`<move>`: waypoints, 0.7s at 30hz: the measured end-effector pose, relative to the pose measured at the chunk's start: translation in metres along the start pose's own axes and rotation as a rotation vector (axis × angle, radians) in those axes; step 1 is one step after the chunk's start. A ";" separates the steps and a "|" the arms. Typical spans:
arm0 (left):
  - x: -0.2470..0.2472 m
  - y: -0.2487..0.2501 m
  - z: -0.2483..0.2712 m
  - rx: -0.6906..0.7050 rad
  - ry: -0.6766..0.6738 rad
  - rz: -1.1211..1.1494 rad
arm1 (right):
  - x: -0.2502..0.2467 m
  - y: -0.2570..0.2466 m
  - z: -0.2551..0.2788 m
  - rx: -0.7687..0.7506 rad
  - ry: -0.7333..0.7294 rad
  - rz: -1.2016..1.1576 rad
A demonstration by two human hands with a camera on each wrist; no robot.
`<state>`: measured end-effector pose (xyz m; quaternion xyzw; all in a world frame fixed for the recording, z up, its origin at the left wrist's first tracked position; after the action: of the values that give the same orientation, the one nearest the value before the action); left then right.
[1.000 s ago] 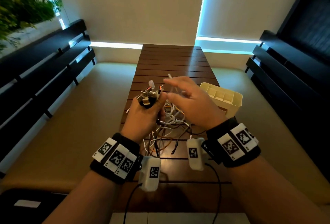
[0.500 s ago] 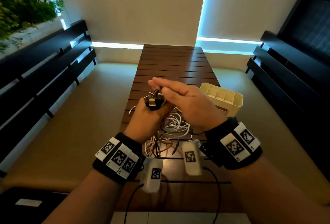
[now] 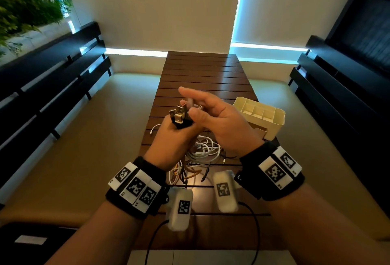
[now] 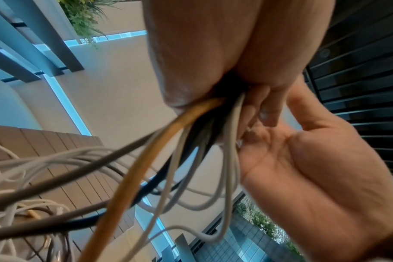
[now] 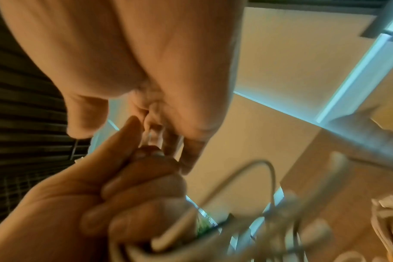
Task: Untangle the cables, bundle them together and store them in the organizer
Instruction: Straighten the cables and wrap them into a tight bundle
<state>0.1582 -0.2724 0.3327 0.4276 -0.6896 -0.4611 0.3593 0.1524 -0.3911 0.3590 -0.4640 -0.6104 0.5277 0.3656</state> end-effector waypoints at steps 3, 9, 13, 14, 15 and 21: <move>-0.003 0.003 -0.002 0.024 0.013 0.044 | 0.003 0.020 0.001 0.098 -0.093 -0.360; -0.007 0.007 -0.006 0.044 0.054 0.057 | 0.021 0.048 0.016 0.320 -0.262 0.023; -0.006 0.009 -0.008 0.020 0.071 0.135 | 0.021 0.063 0.021 0.282 -0.119 0.489; -0.007 0.009 -0.009 0.017 0.084 0.184 | 0.020 0.064 0.020 0.268 -0.092 0.491; -0.008 0.010 -0.009 0.015 0.094 0.237 | 0.019 0.065 0.019 0.260 -0.077 0.498; -0.014 0.013 -0.010 0.011 0.136 0.387 | 0.001 0.057 0.011 0.245 -0.086 0.590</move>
<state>0.1687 -0.2604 0.3464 0.3193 -0.7355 -0.3496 0.4845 0.1520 -0.3928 0.3006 -0.5510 -0.3963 0.6995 0.2236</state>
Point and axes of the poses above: each hand's wrist, its own z-axis away from the middle knuckle, its own x-axis out of the palm, y = z × x, the point moved 4 cm from there along -z, towards the middle knuckle, and after that the axes turned 4 degrees about x, right-handed, at the moved point
